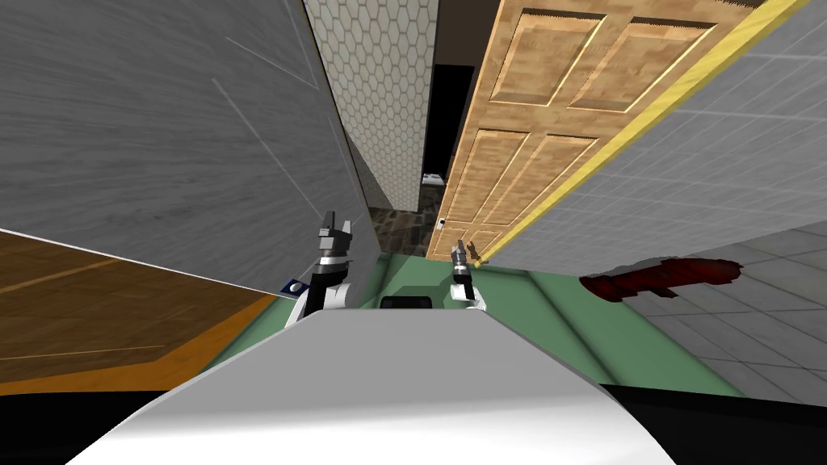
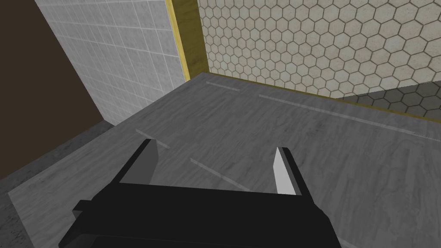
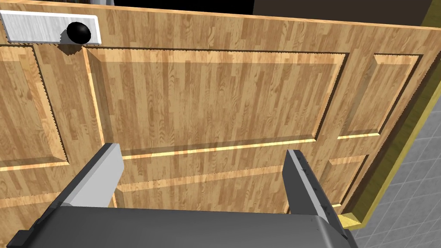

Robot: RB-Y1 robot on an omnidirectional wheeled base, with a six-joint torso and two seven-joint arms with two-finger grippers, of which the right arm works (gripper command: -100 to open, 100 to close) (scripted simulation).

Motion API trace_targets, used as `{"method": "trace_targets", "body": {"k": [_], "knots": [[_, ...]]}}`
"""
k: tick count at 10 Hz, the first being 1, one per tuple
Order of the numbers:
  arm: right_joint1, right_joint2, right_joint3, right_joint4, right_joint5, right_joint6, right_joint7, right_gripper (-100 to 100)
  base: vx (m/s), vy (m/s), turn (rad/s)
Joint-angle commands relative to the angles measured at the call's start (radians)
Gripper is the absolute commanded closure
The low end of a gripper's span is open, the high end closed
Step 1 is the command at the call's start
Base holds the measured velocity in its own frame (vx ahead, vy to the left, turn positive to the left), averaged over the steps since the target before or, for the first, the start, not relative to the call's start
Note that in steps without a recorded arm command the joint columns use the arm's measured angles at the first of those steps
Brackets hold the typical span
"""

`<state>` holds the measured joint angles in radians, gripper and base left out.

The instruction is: Pull the door open

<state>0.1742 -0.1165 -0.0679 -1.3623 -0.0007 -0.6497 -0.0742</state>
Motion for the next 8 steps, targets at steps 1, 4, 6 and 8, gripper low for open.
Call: {"method": "trace_targets", "body": {"k": [1,4,6,8], "knots": [[-0.023,-0.004,-0.005,0.050,-0.006,-0.013,-0.001,-100,0.097,-0.007,0.032],[-0.052,-0.010,-0.011,0.126,-0.014,-0.028,-0.002,-100,0.069,-0.007,0.019],[-0.067,-0.013,-0.015,0.164,-0.017,-0.036,-0.003,-100,0.059,-0.005,0.017],[-0.095,-0.019,-0.021,0.223,-0.025,-0.052,-0.005,-100,0.085,-0.003,0.032]]}}
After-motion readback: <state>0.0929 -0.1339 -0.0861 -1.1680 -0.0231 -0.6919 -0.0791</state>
